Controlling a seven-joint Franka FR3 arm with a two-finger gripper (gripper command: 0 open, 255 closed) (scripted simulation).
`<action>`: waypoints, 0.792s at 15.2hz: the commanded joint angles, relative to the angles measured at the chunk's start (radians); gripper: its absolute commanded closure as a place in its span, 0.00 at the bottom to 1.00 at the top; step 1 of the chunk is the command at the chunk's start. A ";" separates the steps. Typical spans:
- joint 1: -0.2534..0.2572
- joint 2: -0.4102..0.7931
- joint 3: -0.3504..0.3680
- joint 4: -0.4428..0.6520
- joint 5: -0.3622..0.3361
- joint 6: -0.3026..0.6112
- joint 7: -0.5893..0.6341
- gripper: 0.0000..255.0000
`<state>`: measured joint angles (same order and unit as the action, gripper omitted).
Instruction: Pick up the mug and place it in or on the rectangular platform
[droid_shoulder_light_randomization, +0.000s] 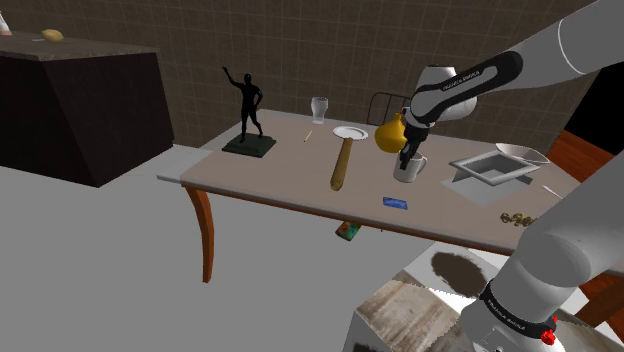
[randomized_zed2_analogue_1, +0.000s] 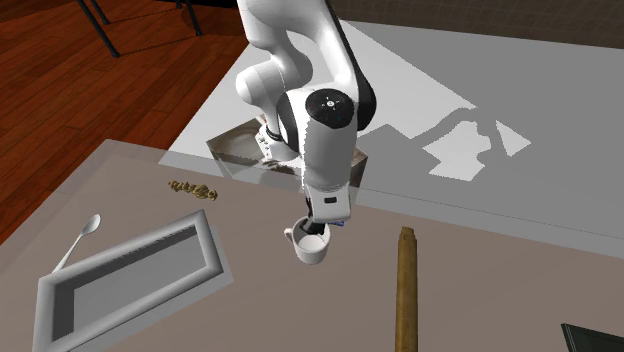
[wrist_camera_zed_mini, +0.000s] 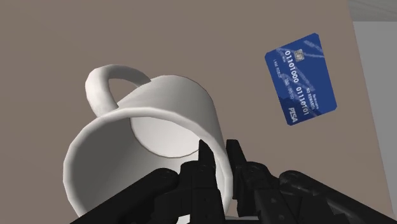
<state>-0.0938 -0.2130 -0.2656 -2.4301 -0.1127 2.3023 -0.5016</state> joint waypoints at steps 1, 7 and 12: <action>-0.001 -0.020 0.003 0.012 -0.003 -0.031 0.002 1.00; -0.001 -0.058 0.010 0.061 -0.006 -0.118 0.004 1.00; 0.000 -0.083 0.015 0.107 -0.007 -0.189 0.005 1.00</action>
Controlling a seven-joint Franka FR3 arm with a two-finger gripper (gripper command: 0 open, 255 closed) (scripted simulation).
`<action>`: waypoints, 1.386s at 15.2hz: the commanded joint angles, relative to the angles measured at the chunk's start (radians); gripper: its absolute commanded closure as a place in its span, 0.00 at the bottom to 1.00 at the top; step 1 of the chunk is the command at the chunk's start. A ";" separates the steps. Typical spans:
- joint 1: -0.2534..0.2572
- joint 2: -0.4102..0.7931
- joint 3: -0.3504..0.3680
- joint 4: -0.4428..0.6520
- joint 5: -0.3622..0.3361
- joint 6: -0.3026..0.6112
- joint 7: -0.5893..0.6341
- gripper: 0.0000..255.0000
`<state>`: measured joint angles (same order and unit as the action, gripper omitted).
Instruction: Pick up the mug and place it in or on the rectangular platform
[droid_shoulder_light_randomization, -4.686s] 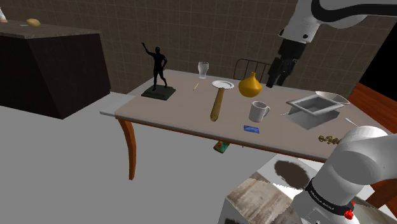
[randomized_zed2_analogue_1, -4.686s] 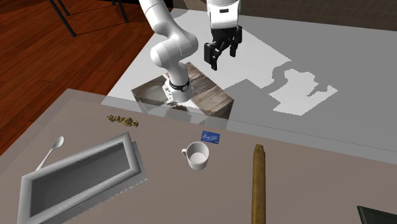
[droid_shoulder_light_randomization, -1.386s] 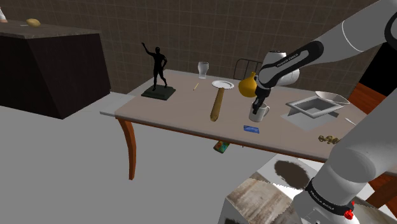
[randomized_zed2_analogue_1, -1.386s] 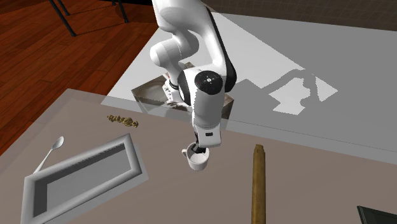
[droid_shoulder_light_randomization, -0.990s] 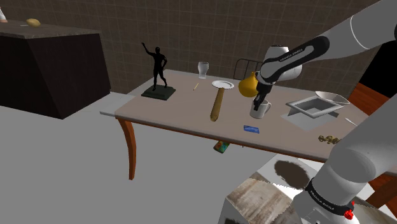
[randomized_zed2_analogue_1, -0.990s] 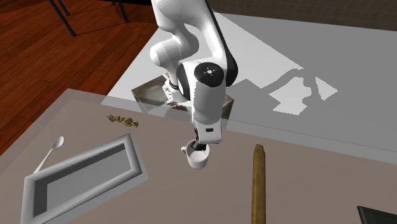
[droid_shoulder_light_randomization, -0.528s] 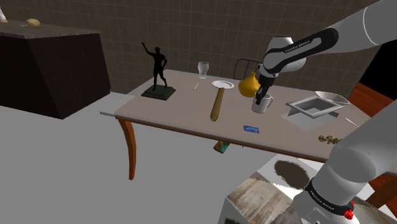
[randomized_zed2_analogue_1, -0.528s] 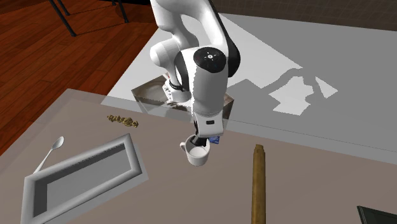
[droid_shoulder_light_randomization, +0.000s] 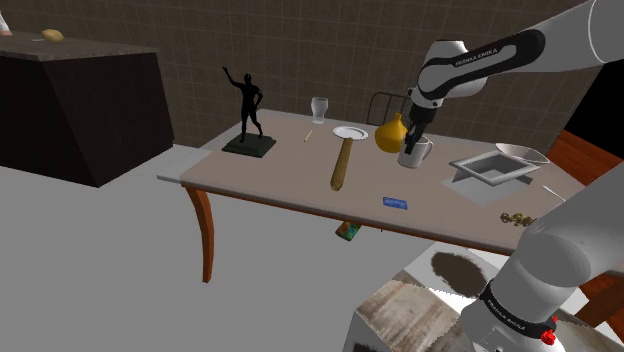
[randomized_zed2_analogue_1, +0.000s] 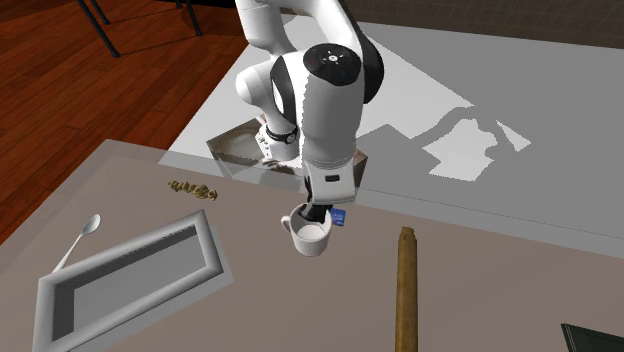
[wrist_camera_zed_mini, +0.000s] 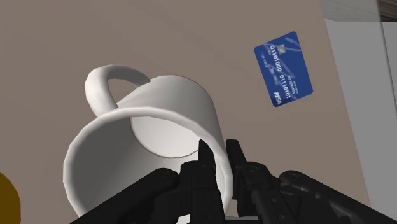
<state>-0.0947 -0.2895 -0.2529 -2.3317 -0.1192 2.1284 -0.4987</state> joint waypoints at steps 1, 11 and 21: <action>0.001 -0.011 0.004 0.018 0.000 -0.029 0.002 1.00; 0.003 -0.040 0.013 0.127 0.002 -0.167 0.000 1.00; -0.080 -0.063 -0.136 0.148 -0.035 -0.191 -0.218 1.00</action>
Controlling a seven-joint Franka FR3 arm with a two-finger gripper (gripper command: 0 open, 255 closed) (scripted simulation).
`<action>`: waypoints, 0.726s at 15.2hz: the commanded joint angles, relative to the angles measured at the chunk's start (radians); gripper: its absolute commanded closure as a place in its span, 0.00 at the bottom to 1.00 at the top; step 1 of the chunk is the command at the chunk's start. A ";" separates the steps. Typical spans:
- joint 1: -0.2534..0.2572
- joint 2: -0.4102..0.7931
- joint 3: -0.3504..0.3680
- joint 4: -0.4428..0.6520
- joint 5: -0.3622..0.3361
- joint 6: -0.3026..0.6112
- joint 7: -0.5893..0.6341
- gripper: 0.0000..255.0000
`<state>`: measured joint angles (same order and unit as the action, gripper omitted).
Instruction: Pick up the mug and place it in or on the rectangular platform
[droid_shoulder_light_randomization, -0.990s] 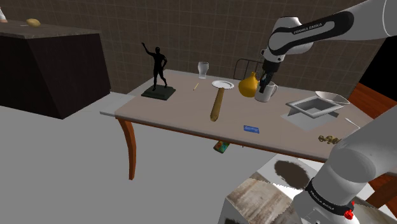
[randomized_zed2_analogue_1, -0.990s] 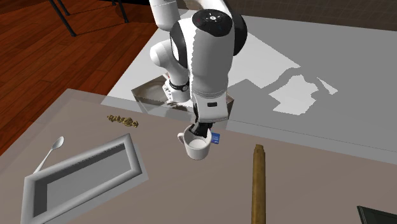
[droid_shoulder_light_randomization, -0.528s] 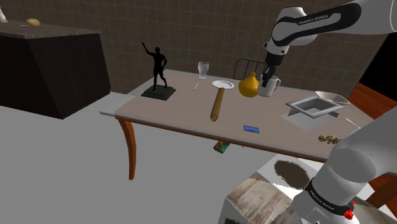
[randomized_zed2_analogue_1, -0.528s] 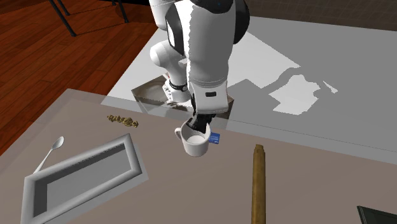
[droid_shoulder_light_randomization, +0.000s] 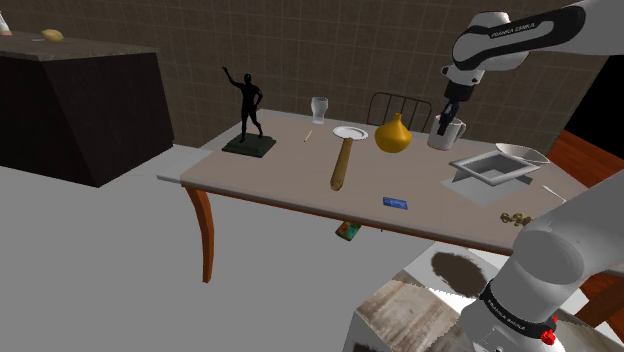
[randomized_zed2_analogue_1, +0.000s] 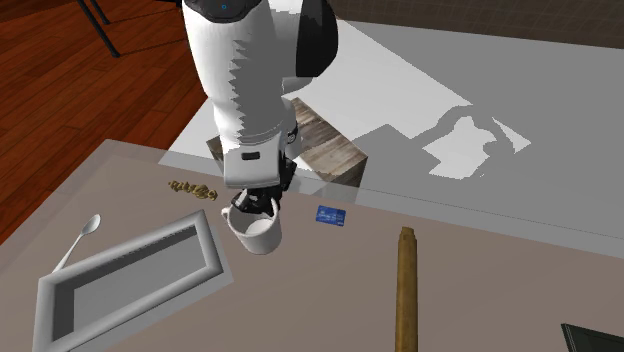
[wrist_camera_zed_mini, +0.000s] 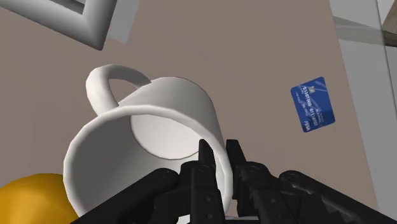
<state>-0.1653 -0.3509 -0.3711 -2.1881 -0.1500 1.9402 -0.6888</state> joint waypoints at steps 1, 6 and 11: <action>-0.018 0.002 -0.036 0.012 -0.007 -0.005 -0.053 1.00; -0.054 0.035 -0.129 0.064 -0.009 -0.014 -0.184 1.00; -0.084 0.099 -0.227 0.144 0.013 -0.023 -0.327 1.00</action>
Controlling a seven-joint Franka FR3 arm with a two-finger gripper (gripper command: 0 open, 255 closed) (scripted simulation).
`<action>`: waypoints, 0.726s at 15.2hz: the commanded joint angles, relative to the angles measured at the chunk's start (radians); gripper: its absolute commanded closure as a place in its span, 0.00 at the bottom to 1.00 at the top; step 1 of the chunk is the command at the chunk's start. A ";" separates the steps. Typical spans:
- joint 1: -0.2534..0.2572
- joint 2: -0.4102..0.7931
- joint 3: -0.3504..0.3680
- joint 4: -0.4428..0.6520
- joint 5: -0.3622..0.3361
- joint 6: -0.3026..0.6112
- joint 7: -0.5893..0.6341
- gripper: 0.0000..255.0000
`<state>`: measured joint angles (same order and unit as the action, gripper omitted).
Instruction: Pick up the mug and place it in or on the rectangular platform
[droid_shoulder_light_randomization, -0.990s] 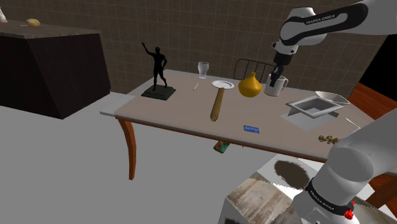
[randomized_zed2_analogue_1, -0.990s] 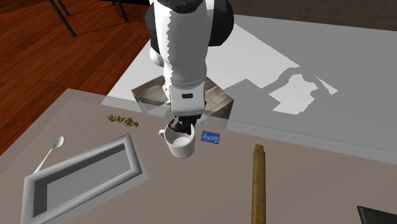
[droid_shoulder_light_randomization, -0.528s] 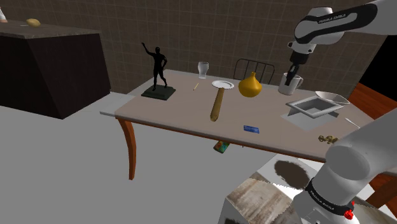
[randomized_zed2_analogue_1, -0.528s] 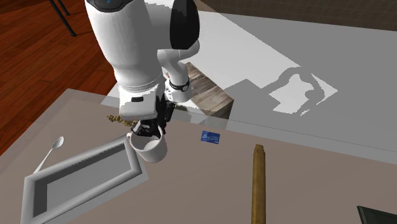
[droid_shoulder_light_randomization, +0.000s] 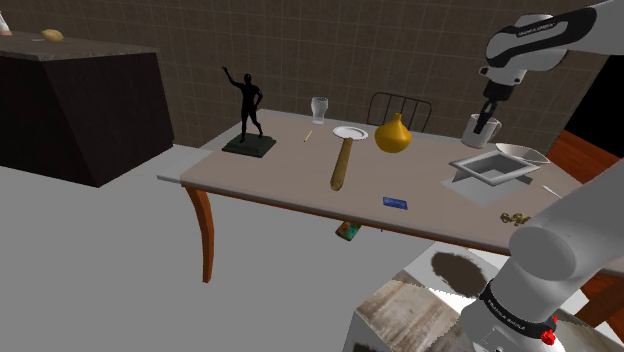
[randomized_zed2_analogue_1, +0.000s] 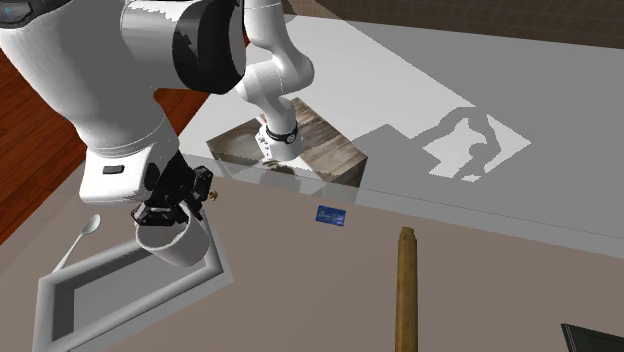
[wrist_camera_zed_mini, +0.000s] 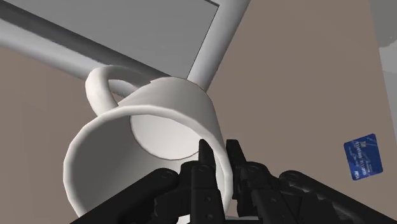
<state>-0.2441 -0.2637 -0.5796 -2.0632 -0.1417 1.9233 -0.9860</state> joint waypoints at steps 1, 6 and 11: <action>-0.011 0.029 -0.039 0.039 0.014 -0.009 -0.060 1.00; -0.040 0.140 -0.144 0.154 0.083 -0.025 -0.222 1.00; -0.097 0.301 -0.239 0.303 0.210 -0.061 -0.407 1.00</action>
<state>-0.3263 0.0009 -0.7997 -1.7939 0.0377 1.8711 -1.3505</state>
